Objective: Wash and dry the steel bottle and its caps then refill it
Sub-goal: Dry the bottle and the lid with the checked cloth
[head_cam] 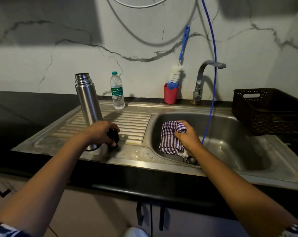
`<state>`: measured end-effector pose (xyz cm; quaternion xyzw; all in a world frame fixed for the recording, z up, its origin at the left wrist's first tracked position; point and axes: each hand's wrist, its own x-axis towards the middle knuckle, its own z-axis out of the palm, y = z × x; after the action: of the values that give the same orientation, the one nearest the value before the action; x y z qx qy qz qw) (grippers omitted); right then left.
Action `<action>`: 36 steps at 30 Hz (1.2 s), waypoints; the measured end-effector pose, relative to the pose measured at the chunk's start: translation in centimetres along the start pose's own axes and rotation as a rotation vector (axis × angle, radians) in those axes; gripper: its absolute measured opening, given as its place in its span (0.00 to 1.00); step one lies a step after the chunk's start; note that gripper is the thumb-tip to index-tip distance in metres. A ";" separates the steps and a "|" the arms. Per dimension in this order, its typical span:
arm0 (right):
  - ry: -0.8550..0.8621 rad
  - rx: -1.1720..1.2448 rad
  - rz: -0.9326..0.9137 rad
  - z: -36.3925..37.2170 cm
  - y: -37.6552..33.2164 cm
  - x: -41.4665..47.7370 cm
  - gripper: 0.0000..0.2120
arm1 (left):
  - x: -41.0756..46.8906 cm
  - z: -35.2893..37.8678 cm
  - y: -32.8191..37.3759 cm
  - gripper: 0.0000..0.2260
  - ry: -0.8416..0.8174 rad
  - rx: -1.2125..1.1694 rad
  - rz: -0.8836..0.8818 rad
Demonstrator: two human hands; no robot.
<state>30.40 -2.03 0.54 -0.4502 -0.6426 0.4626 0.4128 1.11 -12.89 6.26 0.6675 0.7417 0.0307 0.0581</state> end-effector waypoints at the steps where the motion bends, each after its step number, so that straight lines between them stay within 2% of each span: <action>1: 0.004 0.008 0.001 0.0 0.0 0.1 0.17 | 0.2 0.0 0.2 0.27 0.018 0.004 -0.001; 4: 0.052 0.006 -0.024 -0.7 -0.4 0.3 0.17 | 1.0 -0.2 2.1 0.23 0.166 -0.147 0.016; 6: 0.137 0.026 -0.041 -1.7 -0.9 0.6 0.18 | 1.6 0.2 4.2 0.20 0.302 -0.464 0.042; 7: 0.195 0.050 -0.036 -2.6 -1.3 0.9 0.18 | 2.3 0.6 5.9 0.19 0.318 -0.691 0.057; 9: 0.291 0.106 -0.021 -4.3 -2.2 1.2 0.20 | 3.8 1.7 9.4 0.17 0.260 -1.116 0.084; 10: 0.322 0.119 -0.025 -5.3 -2.5 1.6 0.20 | 4.8 2.2 11.5 0.16 0.224 -1.257 0.084; 14: 0.272 0.034 -0.109 -8.1 -3.1 2.4 0.18 | 8.4 4.1 18.2 0.09 0.074 -1.618 0.018; 17: 0.158 -0.053 -0.210 -9.7 -2.4 2.5 0.19 | 10.8 4.9 21.3 0.05 -0.050 -1.728 -0.017; 18: 0.068 -0.080 -0.235 -10.1 -1.9 2.7 0.23 | 11.2 5.1 21.9 0.04 -0.089 -1.754 -0.020; 21: -0.278 -0.195 -0.251 -11.1 0.1 3.1 0.44 | 12.2 6.1 22.6 0.03 -0.176 -1.805 -0.043; 22: -0.354 -0.187 -0.219 -11.3 0.6 3.1 0.45 | 12.4 6.4 22.6 0.04 -0.190 -1.810 -0.060; 23: -0.403 -0.128 -0.187 -11.6 1.1 3.1 0.40 | 12.5 6.8 22.5 0.05 -0.196 -1.807 -0.072; 25: -0.397 -0.041 -0.186 -11.8 2.0 3.2 0.29 | 12.5 7.1 22.3 0.06 -0.195 -1.799 -0.058; 29: -0.166 -0.174 -0.335 -11.7 2.6 3.5 0.26 | 12.5 7.4 22.6 0.14 -0.171 -1.794 0.028; 31: -0.103 -0.230 -0.401 -11.6 2.6 3.7 0.25 | 12.5 7.7 22.8 0.16 -0.122 -1.785 0.066; 33: -0.078 -0.153 -0.375 -11.4 2.1 3.6 0.21 | 12.3 7.8 23.1 0.15 -0.079 -1.781 0.101; 36: -0.027 0.115 -0.222 -11.0 1.1 3.5 0.11 | 11.7 8.0 24.0 0.12 0.002 -1.751 0.170</action>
<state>40.11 3.98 2.43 -0.3455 -0.6663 0.4562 0.4780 24.58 1.02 0.74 0.4362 0.3994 0.5932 0.5461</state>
